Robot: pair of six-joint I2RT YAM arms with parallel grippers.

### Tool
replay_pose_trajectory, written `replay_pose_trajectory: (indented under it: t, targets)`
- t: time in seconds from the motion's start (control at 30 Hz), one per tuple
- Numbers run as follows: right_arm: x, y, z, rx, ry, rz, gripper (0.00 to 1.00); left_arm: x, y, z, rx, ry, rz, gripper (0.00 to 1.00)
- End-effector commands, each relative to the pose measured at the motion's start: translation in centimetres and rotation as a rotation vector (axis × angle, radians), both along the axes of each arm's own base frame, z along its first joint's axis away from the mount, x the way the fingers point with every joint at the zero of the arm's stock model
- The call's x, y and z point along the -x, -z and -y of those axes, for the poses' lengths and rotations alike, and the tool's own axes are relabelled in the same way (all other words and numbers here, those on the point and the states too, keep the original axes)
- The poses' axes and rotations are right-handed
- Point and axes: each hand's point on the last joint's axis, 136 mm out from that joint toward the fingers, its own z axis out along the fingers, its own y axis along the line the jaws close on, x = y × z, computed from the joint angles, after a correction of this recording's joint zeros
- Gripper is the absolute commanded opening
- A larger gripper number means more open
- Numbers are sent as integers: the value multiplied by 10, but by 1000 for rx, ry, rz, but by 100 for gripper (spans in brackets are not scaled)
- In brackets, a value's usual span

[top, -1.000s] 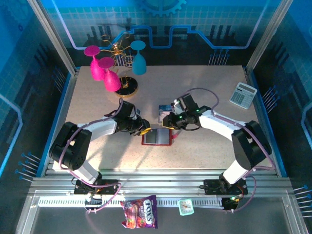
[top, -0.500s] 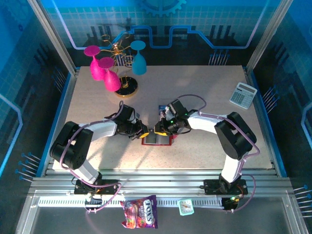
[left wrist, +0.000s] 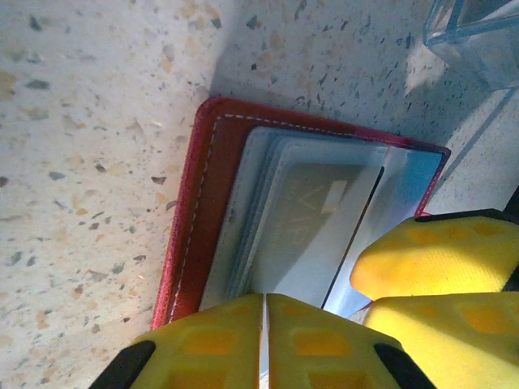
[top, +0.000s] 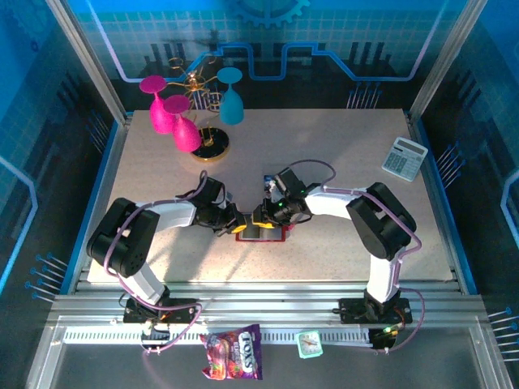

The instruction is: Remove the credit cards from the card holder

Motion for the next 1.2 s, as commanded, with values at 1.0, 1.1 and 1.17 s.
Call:
replay_pose_trajectory:
  t: [1.0,1.1,1.17]
  targets:
    - [1,-8,-1,71,-52,26,33,3,1,-6,17,-14,-21,17]
    - [1,-9,-6,29,-39,17,32,-2,-5,-5,20,-15,6,20]
    - [1,-7,-8,16,-35,8,32,-2,-6,-6,14,-17,8,20]
